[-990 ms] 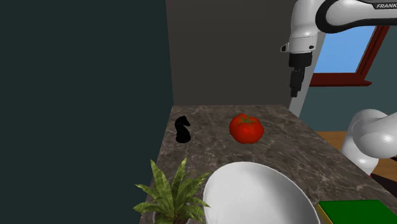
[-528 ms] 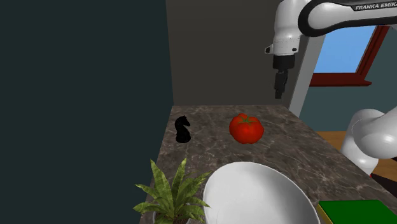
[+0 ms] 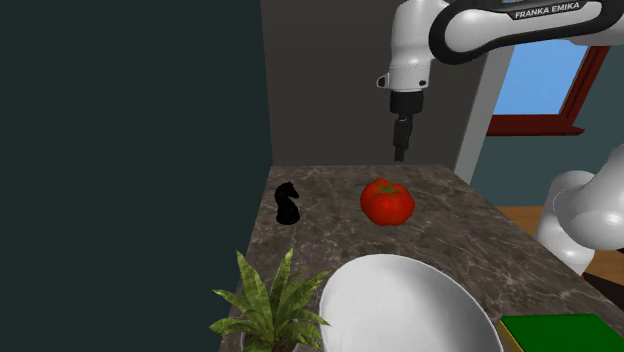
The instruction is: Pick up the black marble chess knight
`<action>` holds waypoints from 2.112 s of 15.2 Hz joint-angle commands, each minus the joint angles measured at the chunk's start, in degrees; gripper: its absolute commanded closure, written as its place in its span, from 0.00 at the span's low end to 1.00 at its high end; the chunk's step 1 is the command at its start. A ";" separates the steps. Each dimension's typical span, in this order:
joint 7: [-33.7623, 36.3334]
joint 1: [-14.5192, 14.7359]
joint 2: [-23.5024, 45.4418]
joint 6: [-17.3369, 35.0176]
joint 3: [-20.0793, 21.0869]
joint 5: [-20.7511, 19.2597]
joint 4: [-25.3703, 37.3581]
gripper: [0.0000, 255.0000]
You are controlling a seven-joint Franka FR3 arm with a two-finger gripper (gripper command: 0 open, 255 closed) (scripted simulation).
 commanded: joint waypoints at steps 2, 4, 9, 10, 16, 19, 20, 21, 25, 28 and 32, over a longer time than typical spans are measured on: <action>-0.06 0.96 5.34 2.17 1.83 -0.43 4.08 0.00; 0.14 1.63 8.95 3.14 3.13 -0.97 7.27 0.00; 0.94 3.56 18.17 4.63 6.30 -3.26 16.21 0.00; 1.14 4.02 20.06 4.76 6.91 -3.88 18.17 0.00; 2.45 7.74 31.96 4.16 10.07 -8.64 31.52 0.00; 2.95 10.44 38.38 2.84 11.22 -11.58 39.50 0.00; 3.05 11.50 40.62 2.21 11.51 -12.61 42.43 0.00; 3.11 12.65 42.92 1.48 11.77 -13.67 45.54 0.00; 2.81 17.62 51.89 -2.18 12.18 -17.56 58.53 0.00; 2.91 17.02 51.07 0.64 12.13 -17.26 54.88 0.00; 3.06 16.36 50.39 4.14 12.13 -17.07 50.67 0.00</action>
